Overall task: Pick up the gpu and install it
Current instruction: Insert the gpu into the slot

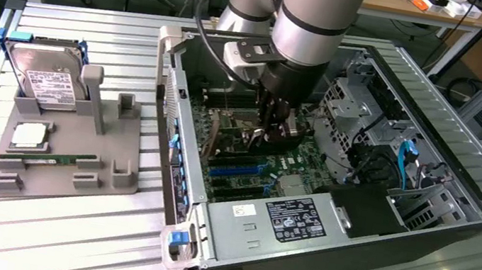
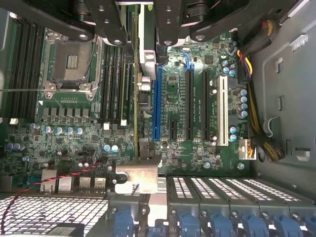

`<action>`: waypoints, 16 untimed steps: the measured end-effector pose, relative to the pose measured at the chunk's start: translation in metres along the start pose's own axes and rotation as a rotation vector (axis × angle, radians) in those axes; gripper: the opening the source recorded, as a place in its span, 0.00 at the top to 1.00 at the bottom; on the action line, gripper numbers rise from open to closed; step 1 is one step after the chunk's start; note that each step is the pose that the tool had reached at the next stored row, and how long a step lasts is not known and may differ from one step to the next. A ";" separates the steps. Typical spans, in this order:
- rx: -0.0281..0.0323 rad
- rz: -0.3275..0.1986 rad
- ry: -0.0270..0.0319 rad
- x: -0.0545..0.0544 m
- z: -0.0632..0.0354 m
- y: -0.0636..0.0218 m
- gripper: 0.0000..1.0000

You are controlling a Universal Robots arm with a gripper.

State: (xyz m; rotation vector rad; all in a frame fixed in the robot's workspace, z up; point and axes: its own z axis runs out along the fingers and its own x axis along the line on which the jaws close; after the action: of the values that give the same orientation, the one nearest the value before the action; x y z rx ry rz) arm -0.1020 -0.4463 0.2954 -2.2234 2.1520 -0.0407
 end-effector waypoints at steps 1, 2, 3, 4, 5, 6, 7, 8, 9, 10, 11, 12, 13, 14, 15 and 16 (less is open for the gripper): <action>0.0000 0.000 -0.0001 0.000 0.0003 0.0008 0.73; 0.0000 0.000 0.0000 0.001 0.0004 0.0014 0.73; 0.0000 0.000 0.0000 0.001 0.0005 0.0019 0.73; 0.0000 0.000 0.0000 0.001 0.0007 0.0023 0.73; 0.0001 0.000 -0.0002 0.001 0.0011 0.0030 0.73; 0.0001 0.000 -0.0002 0.001 0.0013 0.0036 0.73; 0.0000 0.000 0.0000 0.001 0.0015 0.0040 0.73; 0.0000 0.000 0.0001 0.002 0.0018 0.0046 0.73; -0.0001 0.000 0.0001 0.002 0.0021 0.0052 0.73; -0.0001 0.000 0.0001 0.002 0.0024 0.0054 0.73; 0.0000 0.000 0.0000 0.002 0.0029 0.0060 0.73; 0.0000 0.000 0.0000 0.002 0.0031 0.0065 0.73; 0.0000 0.000 0.0001 0.002 0.0035 0.0068 0.73; -0.0001 0.000 0.0001 0.002 0.0040 0.0073 0.73; -0.0001 0.000 0.0001 0.002 0.0044 0.0076 0.73; -0.0001 0.000 0.0001 0.002 0.0046 0.0078 0.73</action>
State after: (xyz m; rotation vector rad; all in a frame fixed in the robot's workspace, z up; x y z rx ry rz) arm -0.1094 -0.4486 0.2903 -2.2235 2.1520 -0.0407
